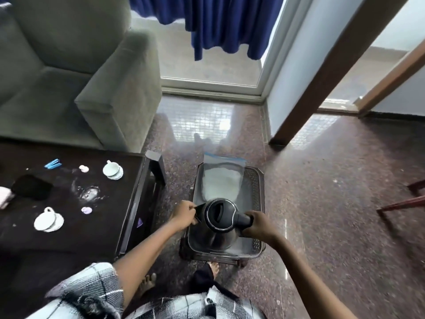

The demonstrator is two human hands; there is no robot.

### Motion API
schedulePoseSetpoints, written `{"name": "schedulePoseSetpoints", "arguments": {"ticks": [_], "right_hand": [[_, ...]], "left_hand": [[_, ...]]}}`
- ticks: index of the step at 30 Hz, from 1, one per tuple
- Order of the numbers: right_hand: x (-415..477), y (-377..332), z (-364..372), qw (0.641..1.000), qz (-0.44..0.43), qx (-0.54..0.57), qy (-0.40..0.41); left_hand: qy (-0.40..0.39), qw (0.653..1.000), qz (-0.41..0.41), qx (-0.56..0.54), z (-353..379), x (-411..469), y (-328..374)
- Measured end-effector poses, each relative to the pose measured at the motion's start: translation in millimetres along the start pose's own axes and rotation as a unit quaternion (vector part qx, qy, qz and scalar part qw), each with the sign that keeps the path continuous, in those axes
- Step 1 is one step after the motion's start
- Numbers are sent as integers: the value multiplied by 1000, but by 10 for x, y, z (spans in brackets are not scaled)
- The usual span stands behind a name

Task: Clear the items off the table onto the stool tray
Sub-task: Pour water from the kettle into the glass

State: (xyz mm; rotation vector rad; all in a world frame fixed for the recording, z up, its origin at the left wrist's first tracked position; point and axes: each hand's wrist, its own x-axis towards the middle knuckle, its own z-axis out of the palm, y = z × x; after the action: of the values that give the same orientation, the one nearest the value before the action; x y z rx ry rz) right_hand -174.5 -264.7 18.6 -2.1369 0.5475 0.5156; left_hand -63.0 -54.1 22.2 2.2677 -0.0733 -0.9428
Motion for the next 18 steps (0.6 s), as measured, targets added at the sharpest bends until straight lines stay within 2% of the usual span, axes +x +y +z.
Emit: {"name": "schedulePoseSetpoints", "arguments": {"ticks": [10, 18], "right_hand": [[-356, -842, -150, 992, -112, 64, 16], [-674, -1971, 553, 975, -208, 80, 26]], "left_hand": [[58, 989, 66, -118, -794, -646, -167], [160, 959, 71, -224, -1621, -1217, -992]]}}
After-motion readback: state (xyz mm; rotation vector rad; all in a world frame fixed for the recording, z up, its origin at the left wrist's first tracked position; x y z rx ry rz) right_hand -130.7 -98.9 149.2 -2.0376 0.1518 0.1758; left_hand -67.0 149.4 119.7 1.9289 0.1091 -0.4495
